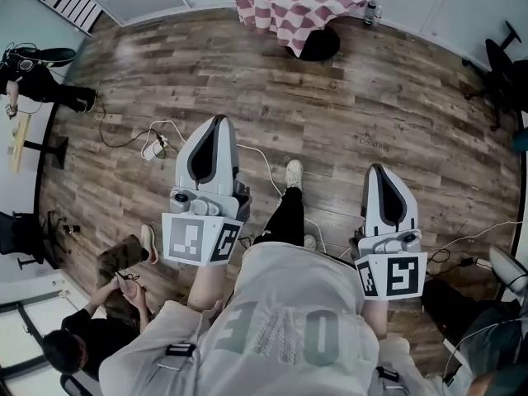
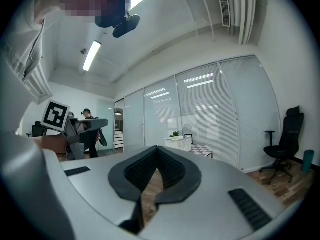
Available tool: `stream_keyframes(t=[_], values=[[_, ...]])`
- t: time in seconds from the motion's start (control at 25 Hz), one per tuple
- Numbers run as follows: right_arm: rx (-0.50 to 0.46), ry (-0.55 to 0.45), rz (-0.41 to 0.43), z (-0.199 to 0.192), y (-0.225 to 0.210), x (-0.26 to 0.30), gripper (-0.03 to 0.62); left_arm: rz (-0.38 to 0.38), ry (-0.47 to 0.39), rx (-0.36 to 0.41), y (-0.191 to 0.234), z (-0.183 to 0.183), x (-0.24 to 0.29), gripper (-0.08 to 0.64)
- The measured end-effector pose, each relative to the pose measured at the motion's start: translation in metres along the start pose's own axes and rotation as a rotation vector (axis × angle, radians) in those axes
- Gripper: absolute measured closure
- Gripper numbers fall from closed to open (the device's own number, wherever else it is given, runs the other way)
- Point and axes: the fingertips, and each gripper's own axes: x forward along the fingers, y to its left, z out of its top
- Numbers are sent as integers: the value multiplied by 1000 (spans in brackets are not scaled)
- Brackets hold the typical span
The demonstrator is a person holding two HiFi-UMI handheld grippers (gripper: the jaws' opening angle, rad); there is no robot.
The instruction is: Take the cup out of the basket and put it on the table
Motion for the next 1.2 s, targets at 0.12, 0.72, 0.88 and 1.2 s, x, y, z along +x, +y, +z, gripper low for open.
stream_keyframes(t=[0.12,0.72,0.88,1.2], values=[[-31,8,20,1,-3,38,583,-18,-4,0,13,-13,27,554],[-103,28,76,36,-25,275,583,68,-15,7,164,-24,191,555],[-92,35,55,32,-34,297,583,45,-10,-3,173,-32,222,555],[-32,63,23,16,-81,343,583,17,10,4,174,-52,283,554]])
